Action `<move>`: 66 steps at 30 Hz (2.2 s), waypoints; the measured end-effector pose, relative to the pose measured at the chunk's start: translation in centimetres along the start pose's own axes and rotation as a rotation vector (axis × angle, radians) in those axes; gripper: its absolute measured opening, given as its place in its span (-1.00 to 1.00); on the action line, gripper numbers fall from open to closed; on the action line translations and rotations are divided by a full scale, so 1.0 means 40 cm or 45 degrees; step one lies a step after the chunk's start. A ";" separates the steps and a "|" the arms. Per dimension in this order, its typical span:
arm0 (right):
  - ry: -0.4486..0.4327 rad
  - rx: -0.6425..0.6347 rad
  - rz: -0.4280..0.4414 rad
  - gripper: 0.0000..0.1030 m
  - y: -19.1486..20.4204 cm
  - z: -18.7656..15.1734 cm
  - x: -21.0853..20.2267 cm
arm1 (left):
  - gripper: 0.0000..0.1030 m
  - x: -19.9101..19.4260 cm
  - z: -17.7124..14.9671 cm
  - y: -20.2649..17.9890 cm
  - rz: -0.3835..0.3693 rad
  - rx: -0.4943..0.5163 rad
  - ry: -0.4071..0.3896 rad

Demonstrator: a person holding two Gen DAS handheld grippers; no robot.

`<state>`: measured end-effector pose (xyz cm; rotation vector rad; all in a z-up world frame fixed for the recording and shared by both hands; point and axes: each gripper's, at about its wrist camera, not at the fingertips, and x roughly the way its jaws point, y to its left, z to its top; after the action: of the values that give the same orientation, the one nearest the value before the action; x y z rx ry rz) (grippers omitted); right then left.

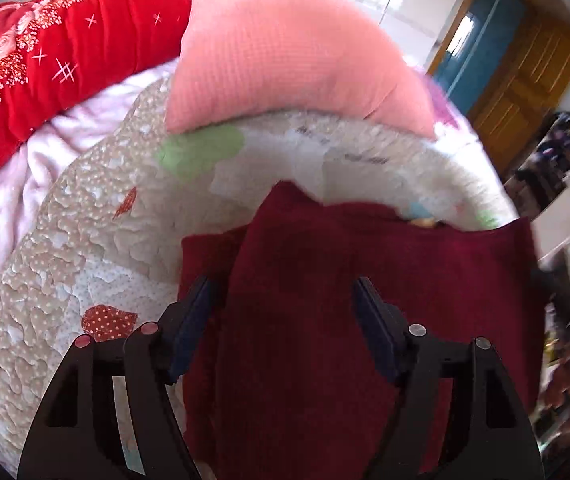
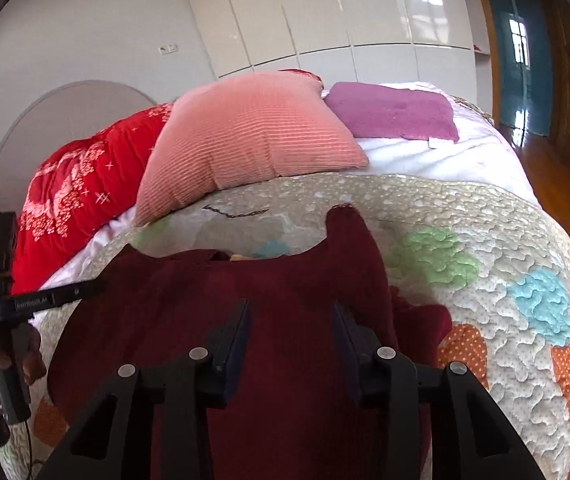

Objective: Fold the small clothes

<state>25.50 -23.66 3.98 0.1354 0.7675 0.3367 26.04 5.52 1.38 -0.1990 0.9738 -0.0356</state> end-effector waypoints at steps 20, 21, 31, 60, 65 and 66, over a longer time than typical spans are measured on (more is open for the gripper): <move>0.069 -0.003 -0.009 -0.08 0.013 -0.067 -0.102 | 0.39 -0.129 -0.135 0.066 0.018 0.035 -0.074; 0.070 -0.009 -0.003 -0.08 0.022 -0.090 -0.120 | 0.39 -0.149 -0.170 0.071 0.023 0.038 -0.071; 0.189 0.088 -0.068 -0.07 0.033 -0.188 -0.069 | 0.39 -0.152 -0.344 0.102 0.022 -0.087 -0.015; 0.322 -0.193 0.155 -0.71 0.555 -0.018 0.342 | 0.53 -0.112 -0.329 0.153 -0.058 -0.040 -0.060; 0.273 -0.180 0.184 -0.64 0.532 -0.013 0.280 | 0.53 -0.112 -0.328 0.153 -0.057 -0.043 -0.063; 0.261 -0.187 0.168 -0.63 0.530 -0.010 0.275 | 0.53 -0.114 -0.330 0.152 -0.058 -0.044 -0.064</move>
<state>27.31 0.04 1.58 0.0125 0.9357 0.5370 12.22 10.01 -3.20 -0.2530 0.9198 -0.0554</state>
